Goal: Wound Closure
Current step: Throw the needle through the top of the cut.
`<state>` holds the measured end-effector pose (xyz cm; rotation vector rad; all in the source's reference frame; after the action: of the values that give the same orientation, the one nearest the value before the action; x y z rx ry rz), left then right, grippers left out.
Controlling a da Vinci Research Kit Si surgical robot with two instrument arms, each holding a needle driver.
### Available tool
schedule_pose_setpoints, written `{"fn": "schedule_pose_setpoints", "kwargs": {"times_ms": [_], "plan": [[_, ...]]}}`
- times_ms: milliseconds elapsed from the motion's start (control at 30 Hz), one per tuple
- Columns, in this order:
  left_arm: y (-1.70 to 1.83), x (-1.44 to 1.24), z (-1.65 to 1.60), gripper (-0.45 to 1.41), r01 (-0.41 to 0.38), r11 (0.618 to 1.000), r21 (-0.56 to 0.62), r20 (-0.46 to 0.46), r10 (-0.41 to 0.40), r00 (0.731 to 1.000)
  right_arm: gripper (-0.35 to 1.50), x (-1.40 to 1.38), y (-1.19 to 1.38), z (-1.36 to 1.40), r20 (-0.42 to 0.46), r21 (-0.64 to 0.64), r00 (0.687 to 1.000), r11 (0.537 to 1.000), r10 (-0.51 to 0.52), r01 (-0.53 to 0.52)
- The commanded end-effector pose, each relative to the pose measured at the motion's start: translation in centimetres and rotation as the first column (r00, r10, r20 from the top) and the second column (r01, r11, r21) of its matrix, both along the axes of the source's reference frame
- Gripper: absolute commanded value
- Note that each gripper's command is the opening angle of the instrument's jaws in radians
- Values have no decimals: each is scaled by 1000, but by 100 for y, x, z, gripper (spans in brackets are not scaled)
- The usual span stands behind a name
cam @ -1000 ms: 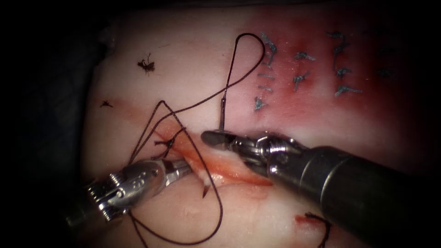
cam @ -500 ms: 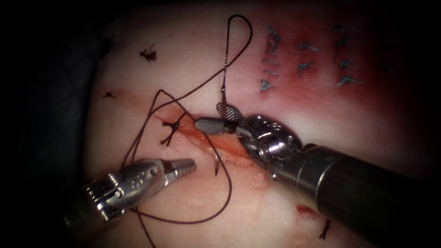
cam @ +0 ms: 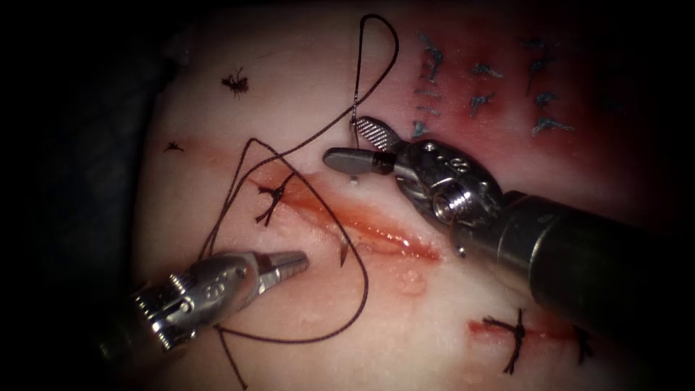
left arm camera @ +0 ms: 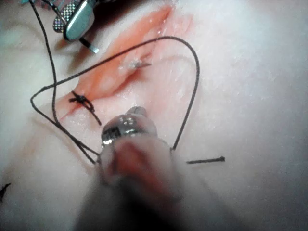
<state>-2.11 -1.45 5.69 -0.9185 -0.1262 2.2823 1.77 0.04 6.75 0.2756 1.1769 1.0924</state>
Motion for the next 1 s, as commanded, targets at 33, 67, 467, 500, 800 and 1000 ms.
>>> {"fn": "schedule_pose_setpoints", "kwargs": {"times_ms": [33, 67, 467, 500, 800, 1000], "plan": [[4, -5, 5, -35, 1, 1000, -2, 1, -1, 1000, 115, 9, 9, 3, -4, -4, 1000, 1000, -9, 9], [3, -4, 5, -35, 0, 1000, -2, 1, 0, 1000, 115, 10, 10, 3, -2, -2, 1000, 1000, -9, 9], [3, -4, 4, -35, -1, 1000, -1, 2, 1, 1000, -35, 6, 4, 5, 83, 39, 995, 998, -56, 53], [3, -4, 4, -35, -1, 1000, -1, 2, 1, 1000, -35, 6, 4, 5, 83, 39, 995, 998, -56, 53], [6, -4, 1, -35, -7, 1000, -6, 3, 7, 1000, -35, 13, -24, -2, 160, 525, 980, 831, 115, -183], [7, -6, 1, -35, -9, 1000, -10, 1, 9, 1000, -35, 23, -37, -9, 126, 546, 988, 825, 92, -146]]}}
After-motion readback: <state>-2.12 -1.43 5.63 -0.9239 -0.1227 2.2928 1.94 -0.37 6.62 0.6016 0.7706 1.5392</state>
